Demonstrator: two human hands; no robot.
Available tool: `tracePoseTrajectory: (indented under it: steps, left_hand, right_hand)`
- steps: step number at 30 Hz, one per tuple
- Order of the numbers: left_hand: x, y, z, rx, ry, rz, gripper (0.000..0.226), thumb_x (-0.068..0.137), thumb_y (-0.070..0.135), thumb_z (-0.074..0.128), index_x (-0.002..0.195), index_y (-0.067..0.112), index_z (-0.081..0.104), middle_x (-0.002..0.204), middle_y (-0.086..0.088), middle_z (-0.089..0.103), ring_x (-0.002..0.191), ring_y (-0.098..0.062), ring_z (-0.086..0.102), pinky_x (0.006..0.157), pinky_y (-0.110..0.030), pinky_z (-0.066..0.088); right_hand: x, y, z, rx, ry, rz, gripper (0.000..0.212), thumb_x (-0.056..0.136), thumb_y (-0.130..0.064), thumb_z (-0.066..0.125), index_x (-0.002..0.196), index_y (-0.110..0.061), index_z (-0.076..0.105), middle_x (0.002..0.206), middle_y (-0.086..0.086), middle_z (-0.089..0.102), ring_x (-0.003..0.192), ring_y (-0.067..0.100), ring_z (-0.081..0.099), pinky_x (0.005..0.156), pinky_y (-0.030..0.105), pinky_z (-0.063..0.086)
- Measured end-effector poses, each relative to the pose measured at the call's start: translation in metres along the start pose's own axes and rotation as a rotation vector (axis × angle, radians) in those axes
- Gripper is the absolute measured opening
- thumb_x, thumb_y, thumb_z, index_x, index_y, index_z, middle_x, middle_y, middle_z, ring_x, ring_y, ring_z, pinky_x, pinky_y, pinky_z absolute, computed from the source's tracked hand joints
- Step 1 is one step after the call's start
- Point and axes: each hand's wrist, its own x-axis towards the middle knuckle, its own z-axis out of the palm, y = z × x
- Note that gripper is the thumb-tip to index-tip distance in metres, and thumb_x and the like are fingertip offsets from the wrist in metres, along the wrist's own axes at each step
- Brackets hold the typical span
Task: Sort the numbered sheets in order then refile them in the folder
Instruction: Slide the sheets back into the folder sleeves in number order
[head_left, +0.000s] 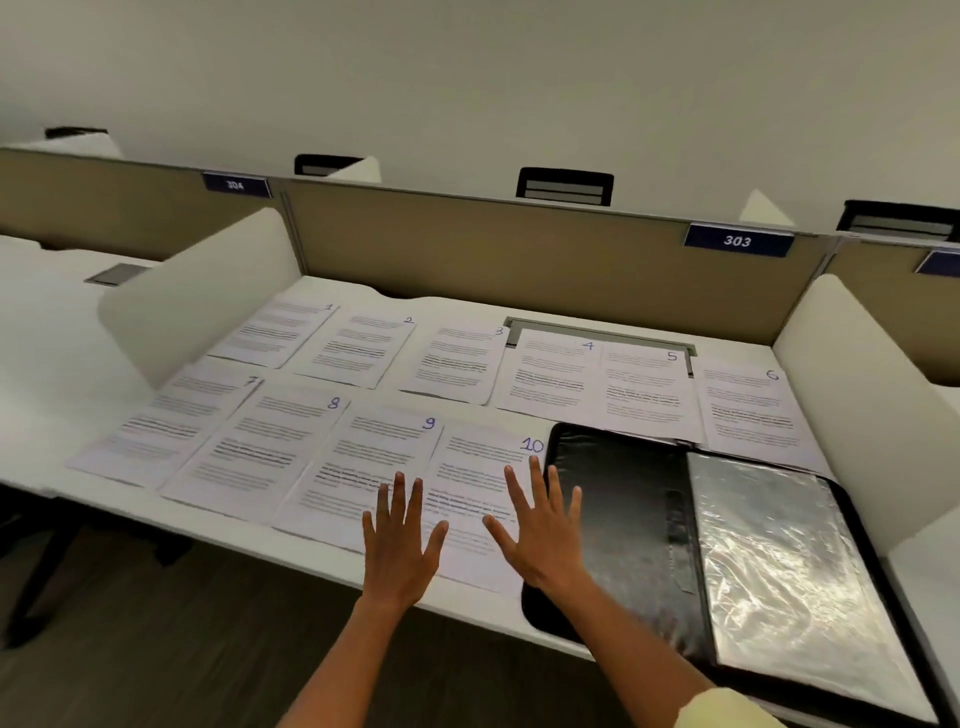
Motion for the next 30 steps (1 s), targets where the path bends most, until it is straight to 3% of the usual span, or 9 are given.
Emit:
tracePoseTrajectory:
  steps: [4,9,12,18,22,27,30]
  left_hand:
    - [0.010,-0.055,-0.016,-0.004,0.035,0.001,0.077,0.090,0.074,0.003,0.150,0.035,-0.024,0.162,0.002,-0.022,0.149,-0.021,-0.019,0.117,-0.051,-0.008]
    - [0.021,-0.107,-0.030,-0.011,0.063,-0.032,0.077,0.088,0.075,0.001,0.147,0.037,-0.028,0.161,0.002,-0.024,0.148,-0.023,-0.019,0.117,-0.049,-0.011]
    - [0.034,-0.129,-0.035,-0.021,0.068,-0.052,0.076,0.088,0.075,0.002,0.148,0.037,-0.026,0.161,0.002,-0.022,0.149,-0.022,-0.018,0.117,-0.050,-0.009]
    - [0.076,-0.166,-0.040,0.002,0.088,-0.071,0.075,0.090,0.075,0.001,0.150,0.037,-0.022,0.162,0.001,-0.020,0.149,-0.023,-0.017,0.117,-0.053,-0.006]
    - [0.114,-0.190,-0.045,0.022,0.088,-0.088,0.074,0.093,0.071,0.008,0.153,0.034,-0.014,0.163,-0.001,-0.012,0.150,-0.025,-0.010,0.117,-0.054,-0.003]
    - [0.162,-0.218,-0.055,0.027,0.085,-0.109,0.073,0.096,0.068,0.015,0.156,0.028,0.006,0.164,-0.007,0.005,0.150,-0.031,0.006,0.114,-0.059,0.008]
    - [0.190,-0.234,-0.059,0.033,0.090,-0.148,0.073,0.095,0.069,0.012,0.155,0.029,0.003,0.164,-0.005,0.002,0.150,-0.028,0.003,0.116,-0.058,0.006]
  right_hand:
    - [0.021,-0.057,0.020,0.046,0.030,-0.008,0.085,0.082,-0.085,-0.007,0.154,-0.041,-0.016,0.161,-0.001,-0.031,0.149,0.029,-0.027,0.116,0.061,-0.018]
    - [0.046,-0.114,0.039,0.063,0.053,-0.020,0.080,0.093,-0.079,0.017,0.159,-0.035,0.005,0.167,0.004,-0.005,0.153,0.031,-0.010,0.117,0.062,-0.002]
    - [0.066,-0.137,0.045,0.045,0.071,-0.043,0.080,0.093,-0.078,0.019,0.159,-0.033,0.011,0.167,0.007,0.003,0.153,0.033,0.000,0.116,0.062,0.003]
    - [0.125,-0.170,0.058,0.039,0.041,-0.088,0.081,0.093,-0.079,0.017,0.159,-0.033,0.012,0.167,0.007,0.001,0.153,0.033,0.000,0.116,0.062,0.002]
    - [0.172,-0.186,0.063,0.071,0.016,-0.121,0.081,0.090,-0.081,0.009,0.158,-0.037,0.003,0.167,0.003,-0.010,0.153,0.032,-0.006,0.117,0.061,-0.008]
    - [0.222,-0.202,0.063,0.111,0.007,-0.142,0.078,0.081,-0.085,-0.007,0.143,-0.048,-0.035,0.160,-0.001,-0.031,0.149,0.026,-0.027,0.115,0.057,-0.020]
    - [0.252,-0.211,0.063,0.125,-0.006,-0.153,0.079,0.079,-0.086,-0.011,0.142,-0.046,-0.037,0.160,0.001,-0.032,0.148,0.027,-0.027,0.117,0.057,-0.019]
